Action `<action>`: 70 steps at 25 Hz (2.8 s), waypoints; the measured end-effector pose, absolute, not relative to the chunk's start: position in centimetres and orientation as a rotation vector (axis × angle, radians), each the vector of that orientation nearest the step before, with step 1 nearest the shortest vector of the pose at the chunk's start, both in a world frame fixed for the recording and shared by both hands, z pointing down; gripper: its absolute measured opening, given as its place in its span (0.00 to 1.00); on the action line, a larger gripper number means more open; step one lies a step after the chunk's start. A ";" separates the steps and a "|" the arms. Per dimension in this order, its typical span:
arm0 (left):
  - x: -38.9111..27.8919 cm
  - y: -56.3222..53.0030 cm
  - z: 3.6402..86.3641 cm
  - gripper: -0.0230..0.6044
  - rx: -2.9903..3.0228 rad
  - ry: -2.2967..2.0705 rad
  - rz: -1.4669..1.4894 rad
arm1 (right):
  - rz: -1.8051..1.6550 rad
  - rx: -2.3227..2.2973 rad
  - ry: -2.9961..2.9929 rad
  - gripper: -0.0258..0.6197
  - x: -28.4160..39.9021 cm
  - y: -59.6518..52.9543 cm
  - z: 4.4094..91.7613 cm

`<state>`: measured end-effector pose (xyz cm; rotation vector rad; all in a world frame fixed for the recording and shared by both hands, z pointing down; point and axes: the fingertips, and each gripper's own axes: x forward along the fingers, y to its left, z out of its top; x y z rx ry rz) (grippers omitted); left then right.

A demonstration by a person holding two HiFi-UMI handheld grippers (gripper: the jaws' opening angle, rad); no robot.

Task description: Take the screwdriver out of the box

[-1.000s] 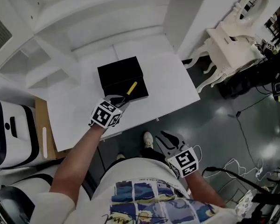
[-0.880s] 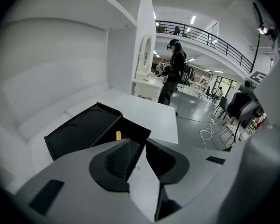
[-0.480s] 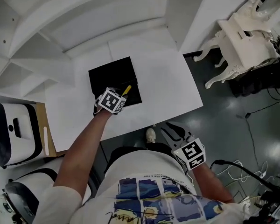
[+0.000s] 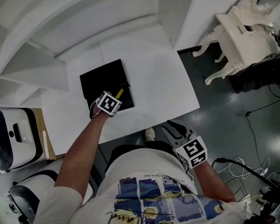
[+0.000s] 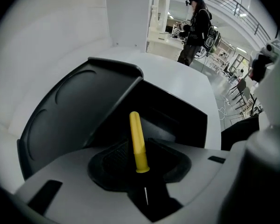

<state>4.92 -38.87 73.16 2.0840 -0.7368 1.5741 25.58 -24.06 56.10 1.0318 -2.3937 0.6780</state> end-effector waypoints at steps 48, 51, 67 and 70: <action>3.3 -33.9 55.9 0.17 2.531 -0.782 1.166 | 0.569 0.963 -2.464 0.18 15.6 -22.3 54.0; 2.2 -32.2 53.5 0.17 2.580 -0.793 1.077 | 0.559 0.978 -2.464 0.16 14.0 -21.5 53.7; -6.1 -20.9 45.3 0.17 2.694 -0.835 0.666 | 0.477 0.975 -2.456 0.09 3.9 -15.0 51.3; -7.1 -18.6 44.6 0.17 2.713 -0.814 0.601 | 0.459 0.984 -2.455 0.08 2.7 -13.8 51.0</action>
